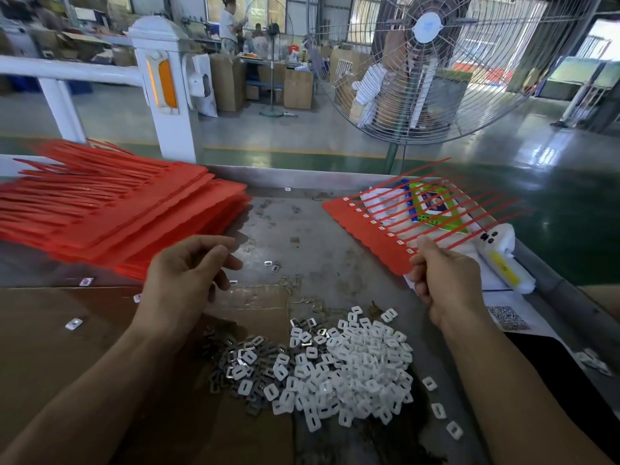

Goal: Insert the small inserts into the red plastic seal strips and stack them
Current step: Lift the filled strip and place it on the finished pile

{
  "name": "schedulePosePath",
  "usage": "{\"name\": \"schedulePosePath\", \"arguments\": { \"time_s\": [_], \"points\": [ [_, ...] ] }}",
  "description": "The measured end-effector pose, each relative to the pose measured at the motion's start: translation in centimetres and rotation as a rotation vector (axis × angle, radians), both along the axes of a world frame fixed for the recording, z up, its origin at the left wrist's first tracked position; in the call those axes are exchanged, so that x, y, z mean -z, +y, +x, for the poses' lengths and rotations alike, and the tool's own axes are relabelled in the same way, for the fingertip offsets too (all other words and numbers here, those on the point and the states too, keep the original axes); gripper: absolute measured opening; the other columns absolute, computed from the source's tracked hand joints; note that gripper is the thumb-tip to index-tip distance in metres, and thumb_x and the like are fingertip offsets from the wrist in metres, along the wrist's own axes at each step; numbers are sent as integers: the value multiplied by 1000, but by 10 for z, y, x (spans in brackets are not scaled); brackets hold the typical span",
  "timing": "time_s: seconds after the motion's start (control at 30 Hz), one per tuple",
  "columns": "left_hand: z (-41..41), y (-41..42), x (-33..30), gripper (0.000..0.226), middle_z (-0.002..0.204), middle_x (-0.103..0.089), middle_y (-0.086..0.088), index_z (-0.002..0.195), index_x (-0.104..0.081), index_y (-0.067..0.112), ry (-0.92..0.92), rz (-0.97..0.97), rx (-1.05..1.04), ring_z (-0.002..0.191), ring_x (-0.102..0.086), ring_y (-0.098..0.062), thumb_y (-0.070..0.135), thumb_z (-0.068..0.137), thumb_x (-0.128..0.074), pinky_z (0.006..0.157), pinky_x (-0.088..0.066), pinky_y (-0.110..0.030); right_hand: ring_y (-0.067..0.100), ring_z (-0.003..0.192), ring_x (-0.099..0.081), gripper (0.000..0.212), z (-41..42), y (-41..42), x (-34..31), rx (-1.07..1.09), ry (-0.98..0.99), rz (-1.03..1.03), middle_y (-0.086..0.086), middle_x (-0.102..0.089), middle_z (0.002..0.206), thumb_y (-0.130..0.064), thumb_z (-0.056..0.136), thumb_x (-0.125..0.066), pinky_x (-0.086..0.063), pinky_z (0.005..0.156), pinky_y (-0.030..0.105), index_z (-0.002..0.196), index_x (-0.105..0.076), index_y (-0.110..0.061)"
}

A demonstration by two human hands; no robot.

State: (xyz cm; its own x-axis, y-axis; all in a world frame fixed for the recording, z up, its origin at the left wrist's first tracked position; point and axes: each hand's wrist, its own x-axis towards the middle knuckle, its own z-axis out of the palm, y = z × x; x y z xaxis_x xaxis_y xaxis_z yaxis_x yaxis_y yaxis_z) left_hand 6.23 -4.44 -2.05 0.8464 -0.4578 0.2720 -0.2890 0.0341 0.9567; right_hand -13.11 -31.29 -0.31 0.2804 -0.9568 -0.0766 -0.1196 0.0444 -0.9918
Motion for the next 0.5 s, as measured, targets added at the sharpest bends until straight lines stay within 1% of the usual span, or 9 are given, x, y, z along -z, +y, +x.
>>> {"name": "schedulePosePath", "arguments": {
  "time_s": [0.07, 0.1, 0.17, 0.23, 0.27, 0.33, 0.43, 0.47, 0.5],
  "points": [
    [6, 4, -3, 15, 89, -77, -4, 101, -75, 28, -23, -32, -70, 61, -61, -12, 23, 99, -61, 48, -47, -21, 7, 34, -47, 40, 4, 9, -1, -45, -35, -40, 1, -63, 50, -39, 101, -64, -33, 32, 18, 74, -68, -10],
    [10, 5, -4, 14, 88, -78, -5, 101, -76, 25, 53, -86, -83, 59, -60, -12, 27, 97, -62, 47, -47, -21, 8, 34, -48, 39, 5, 12, -2, -71, -43, -60, 2, -64, 52, -39, 101, -64, -33, 32, 18, 74, -68, -10],
    [14, 7, -10, 22, 84, -77, -7, 100, -75, 13, 341, -244, -74, 55, -58, -11, 31, 95, -64, 45, -46, -21, 9, 35, -48, 40, 8, 18, -2, -114, -51, -103, 5, -65, 53, -39, 101, -64, -34, 33, 19, 73, -68, -10],
    [17, 6, -13, 29, 76, -75, -4, 101, -69, 8, 621, -351, -51, 50, -56, -8, 34, 100, -57, 45, -45, -16, 11, 36, -49, 42, 9, 22, -1, -154, -40, -147, 7, -65, 54, -39, 102, -63, -35, 34, 19, 74, -69, -8],
    [19, 6, -14, 31, 74, -75, -3, 101, -66, 7, 713, -387, -49, 48, -55, -7, 35, 103, -52, 45, -45, -14, 12, 36, -50, 42, 10, 24, 0, -172, -30, -165, 7, -65, 55, -38, 102, -62, -36, 35, 18, 74, -69, -7],
    [22, 6, -17, 36, 74, -75, -3, 102, -62, 5, 807, -470, -38, 47, -55, -6, 37, 106, -46, 46, -44, -13, 11, 37, -50, 42, 11, 27, 1, -202, -11, -189, 7, -65, 55, -38, 103, -62, -37, 35, 18, 75, -69, -7],
    [33, 13, -16, 46, 76, -73, -5, 109, -60, 1, 886, -588, 15, 50, -55, -8, 43, 106, -41, 45, -44, -15, 12, 38, -51, 43, 11, 29, 2, -230, 10, -217, 7, -66, 56, -39, 103, -61, -38, 37, 19, 77, -70, -6],
    [38, 16, -12, 48, 73, -70, -3, 114, -61, 2, 918, -608, 60, 52, -56, -8, 46, 106, -40, 44, -45, -14, 12, 39, -51, 43, 11, 30, 2, -236, 18, -224, 7, -66, 56, -39, 103, -60, -39, 37, 19, 77, -70, -6],
    [43, 19, -8, 47, 73, -66, -1, 120, -61, 8, 949, -617, 101, 57, -57, -7, 48, 104, -42, 45, -46, -15, 12, 39, -51, 43, 11, 31, 2, -240, 23, -227, 7, -65, 56, -38, 103, -60, -39, 37, 18, 78, -70, -5]
  ]
}}
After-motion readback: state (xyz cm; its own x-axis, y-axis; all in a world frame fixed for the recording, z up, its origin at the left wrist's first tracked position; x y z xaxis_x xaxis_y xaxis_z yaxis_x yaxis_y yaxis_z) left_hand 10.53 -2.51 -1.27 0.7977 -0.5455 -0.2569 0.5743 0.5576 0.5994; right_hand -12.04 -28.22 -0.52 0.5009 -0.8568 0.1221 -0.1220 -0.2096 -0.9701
